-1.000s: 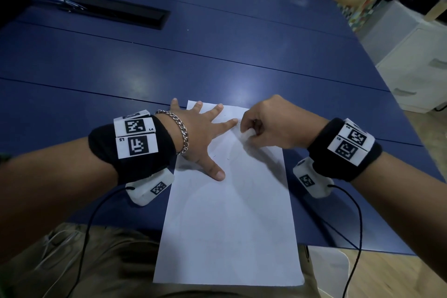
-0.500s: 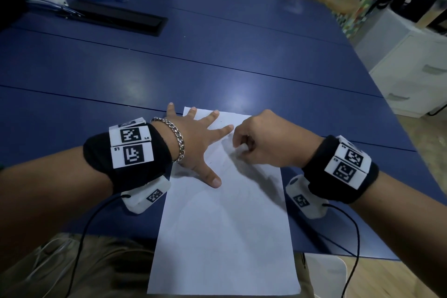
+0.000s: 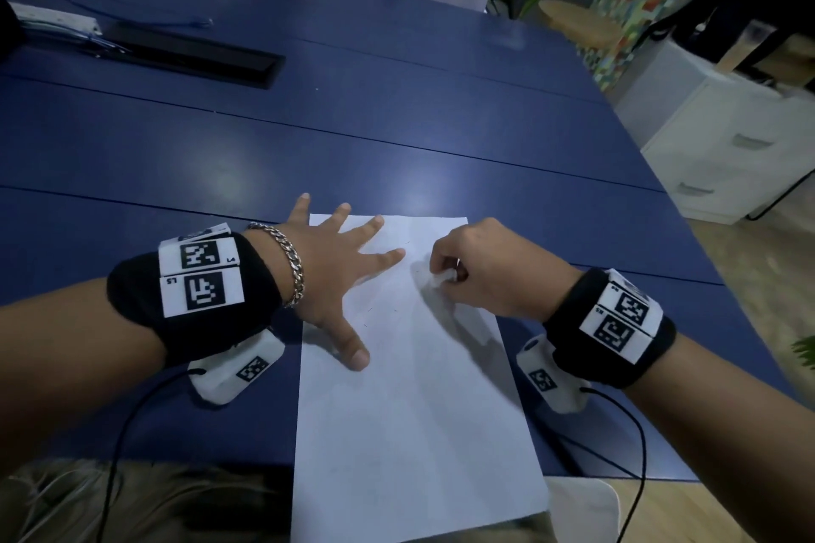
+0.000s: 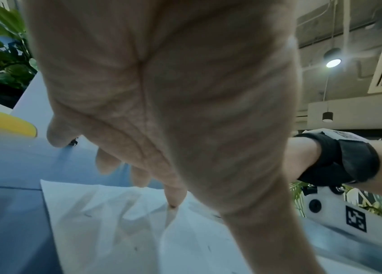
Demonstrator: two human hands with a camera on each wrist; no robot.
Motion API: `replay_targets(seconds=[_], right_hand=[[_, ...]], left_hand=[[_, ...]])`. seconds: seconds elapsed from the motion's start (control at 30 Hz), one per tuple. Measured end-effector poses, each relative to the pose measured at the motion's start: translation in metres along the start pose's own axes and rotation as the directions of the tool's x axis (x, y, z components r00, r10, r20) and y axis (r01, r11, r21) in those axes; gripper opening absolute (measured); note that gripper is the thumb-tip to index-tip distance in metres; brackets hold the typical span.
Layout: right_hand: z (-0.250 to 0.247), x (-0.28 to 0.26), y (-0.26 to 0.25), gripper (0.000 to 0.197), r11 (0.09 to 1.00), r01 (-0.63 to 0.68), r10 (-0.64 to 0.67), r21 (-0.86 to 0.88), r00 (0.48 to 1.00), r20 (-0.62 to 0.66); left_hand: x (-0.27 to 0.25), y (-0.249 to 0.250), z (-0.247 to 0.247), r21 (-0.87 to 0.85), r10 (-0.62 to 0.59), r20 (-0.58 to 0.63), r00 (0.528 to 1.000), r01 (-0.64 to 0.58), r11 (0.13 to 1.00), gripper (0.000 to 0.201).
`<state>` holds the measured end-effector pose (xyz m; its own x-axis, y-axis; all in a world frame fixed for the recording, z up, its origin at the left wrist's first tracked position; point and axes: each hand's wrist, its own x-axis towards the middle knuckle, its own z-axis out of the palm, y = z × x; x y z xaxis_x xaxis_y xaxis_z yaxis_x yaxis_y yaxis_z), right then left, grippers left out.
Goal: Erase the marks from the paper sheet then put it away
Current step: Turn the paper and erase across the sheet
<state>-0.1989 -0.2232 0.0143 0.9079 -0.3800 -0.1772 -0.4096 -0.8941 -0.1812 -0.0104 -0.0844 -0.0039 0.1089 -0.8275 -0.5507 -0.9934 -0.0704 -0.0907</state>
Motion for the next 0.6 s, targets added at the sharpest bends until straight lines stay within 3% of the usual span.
replay_targets(seconds=[0.3, 0.6], right_hand=[[-0.012, 0.009, -0.009, 0.019, 0.998, 0.002, -0.002, 0.055, 1.0, 0.004], [-0.001, 0.006, -0.028, 0.011, 0.995, 0.09, -0.088, -0.036, 0.993, 0.073]], left_hand=[[-0.002, -0.008, 0.007, -0.048, -0.011, 0.071, 0.997, 0.015, 0.999, 0.155], [-0.002, -0.004, 0.001, -0.048, -0.065, 0.089, 0.994, 0.07, 0.996, 0.157]])
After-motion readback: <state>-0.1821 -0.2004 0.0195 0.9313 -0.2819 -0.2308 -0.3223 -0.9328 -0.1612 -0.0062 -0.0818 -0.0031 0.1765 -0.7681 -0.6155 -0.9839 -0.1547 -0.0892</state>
